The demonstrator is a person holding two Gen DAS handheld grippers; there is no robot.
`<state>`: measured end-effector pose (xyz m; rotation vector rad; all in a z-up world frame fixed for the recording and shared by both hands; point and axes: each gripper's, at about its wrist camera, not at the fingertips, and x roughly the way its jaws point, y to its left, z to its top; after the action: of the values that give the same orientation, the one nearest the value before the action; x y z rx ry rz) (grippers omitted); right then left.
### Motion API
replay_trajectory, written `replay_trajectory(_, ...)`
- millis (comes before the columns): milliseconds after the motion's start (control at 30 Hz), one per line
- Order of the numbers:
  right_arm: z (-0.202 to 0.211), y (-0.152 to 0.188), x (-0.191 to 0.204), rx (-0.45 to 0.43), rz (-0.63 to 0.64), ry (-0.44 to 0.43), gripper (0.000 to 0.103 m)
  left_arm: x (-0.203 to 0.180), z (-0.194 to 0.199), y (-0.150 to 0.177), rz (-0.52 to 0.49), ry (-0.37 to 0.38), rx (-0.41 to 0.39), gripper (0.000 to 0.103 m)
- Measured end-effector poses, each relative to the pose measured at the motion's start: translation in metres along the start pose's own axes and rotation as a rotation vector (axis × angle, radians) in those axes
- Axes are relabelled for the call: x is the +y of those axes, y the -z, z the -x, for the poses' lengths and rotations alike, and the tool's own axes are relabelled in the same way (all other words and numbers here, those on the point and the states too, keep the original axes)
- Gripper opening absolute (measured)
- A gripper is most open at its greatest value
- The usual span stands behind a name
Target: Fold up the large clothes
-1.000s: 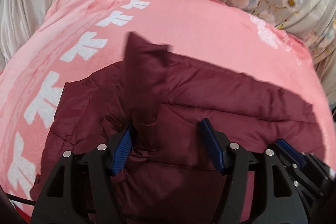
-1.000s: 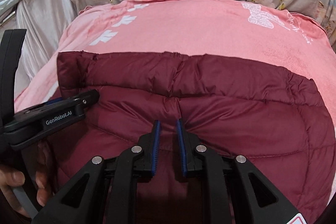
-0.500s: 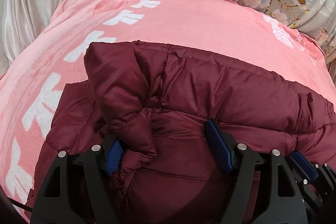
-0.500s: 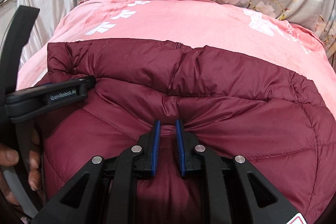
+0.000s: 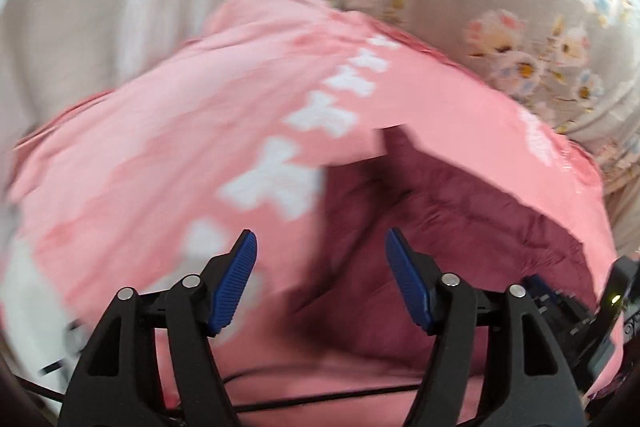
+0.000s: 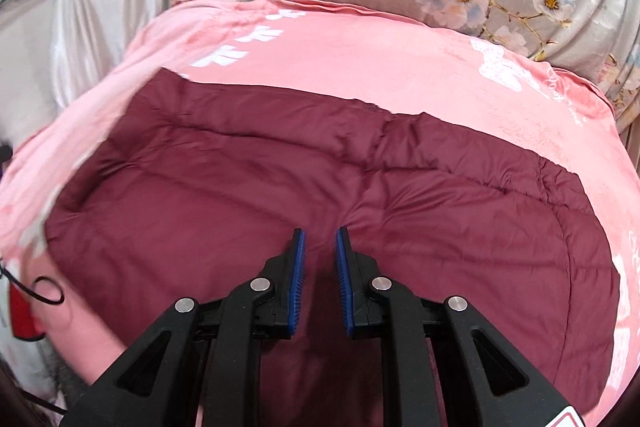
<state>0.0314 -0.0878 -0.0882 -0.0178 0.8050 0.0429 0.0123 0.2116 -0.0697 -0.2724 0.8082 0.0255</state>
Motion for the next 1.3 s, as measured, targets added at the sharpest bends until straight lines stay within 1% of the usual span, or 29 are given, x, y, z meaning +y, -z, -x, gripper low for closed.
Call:
replay_trajectory(33, 0.006, 0.004, 0.005, 0.001, 0.001, -0.016, 0.014, 0.017, 0.009, 0.008, 0.018, -0.047, 0.017, 0.069)
replay_trajectory(100, 0.016, 0.014, 0.015, 0.008, 0.013, -0.035, 0.014, 0.041, 0.016, 0.019, 0.060, -0.104, 0.058, 0.071)
replay_trajectory(167, 0.021, 0.023, 0.022, 0.014, 0.023, -0.043, 0.014, 0.059, 0.018, 0.028, 0.116, -0.097, 0.099, 0.071)
replay_trajectory(200, 0.022, 0.026, 0.025, 0.018, 0.027, -0.046, 0.014, 0.067, 0.017, 0.033, 0.155, -0.065, 0.125, 0.071)
replay_trajectory(267, 0.022, 0.032, 0.030, 0.025, 0.037, -0.037, 0.014, 0.071, 0.013, 0.040, 0.195, 0.001, 0.151, 0.071)
replay_trajectory(300, 0.021, 0.034, 0.031, 0.027, 0.041, -0.029, 0.014, 0.067, 0.007, 0.043, 0.206, 0.055, 0.169, 0.072)
replay_trajectory(367, 0.020, 0.036, 0.031, 0.031, 0.037, -0.027, 0.014, 0.055, -0.005, 0.046, 0.195, 0.125, 0.189, 0.073)
replay_trajectory(400, 0.020, 0.036, 0.030, 0.029, 0.034, -0.027, 0.014, 0.045, -0.016, 0.047, 0.183, 0.165, 0.205, 0.076)
replay_trajectory(433, 0.021, 0.036, 0.030, 0.028, 0.031, -0.025, 0.014, 0.037, -0.026, 0.050, 0.171, 0.184, 0.223, 0.076)
replay_trajectory(500, 0.022, 0.038, 0.031, 0.028, 0.035, -0.017, 0.014, 0.025, -0.045, 0.053, 0.160, 0.213, 0.249, 0.076)
replay_trajectory(533, 0.022, 0.040, 0.033, 0.028, 0.037, -0.014, 0.014, 0.020, -0.060, 0.056, 0.163, 0.211, 0.274, 0.076)
replay_trajectory(633, 0.021, 0.044, 0.033, 0.034, 0.039, -0.006, 0.014, 0.014, -0.083, 0.063, 0.187, 0.220, 0.323, 0.076)
replay_trajectory(733, 0.017, 0.047, 0.033, 0.040, 0.039, 0.001, 0.014, 0.009, -0.087, 0.066, 0.194, 0.216, 0.294, 0.083)
replay_trajectory(800, 0.015, 0.047, 0.034, 0.041, 0.045, 0.008, 0.014, 0.006, -0.087, 0.065, 0.194, 0.220, 0.280, 0.083)
replay_trajectory(833, 0.016, 0.048, 0.035, 0.040, 0.044, 0.008, 0.014, 0.005, -0.089, 0.063, 0.195, 0.232, 0.270, 0.081)
replay_trajectory(867, 0.019, 0.047, 0.033, 0.035, 0.037, 0.007, 0.013, 0.004, -0.090, 0.061, 0.196, 0.242, 0.264, 0.077)
replay_trajectory(933, 0.024, 0.048, 0.029, 0.016, 0.012, 0.005, 0.011, 0.002, -0.090, 0.057, 0.200, 0.280, 0.263, 0.051)
replay_trajectory(967, 0.028, 0.048, 0.027, 0.006, -0.002, 0.009, 0.011, 0.002, -0.091, 0.054, 0.206, 0.291, 0.265, 0.047)
replay_trajectory(1000, 0.032, 0.050, 0.023, -0.002, -0.017, 0.022, 0.011, 0.000, -0.088, 0.051, 0.206, 0.300, 0.256, 0.037)
replay_trajectory(1033, 0.035, 0.052, 0.021, -0.004, -0.026, 0.031, 0.011, -0.002, -0.084, 0.048, 0.196, 0.306, 0.246, 0.030)
replay_trajectory(1133, 0.027, 0.061, 0.013, 0.028, -0.047, 0.034, 0.011, -0.012, -0.063, 0.039, 0.159, 0.333, 0.204, 0.017)
replay_trajectory(1200, 0.021, 0.064, 0.012, 0.033, -0.050, 0.033, 0.011, -0.022, -0.049, 0.033, 0.122, 0.346, 0.172, 0.014)
replay_trajectory(1300, 0.014, 0.067, 0.015, 0.024, -0.030, 0.045, 0.013, -0.051, -0.018, 0.022, 0.035, 0.376, 0.110, 0.012)
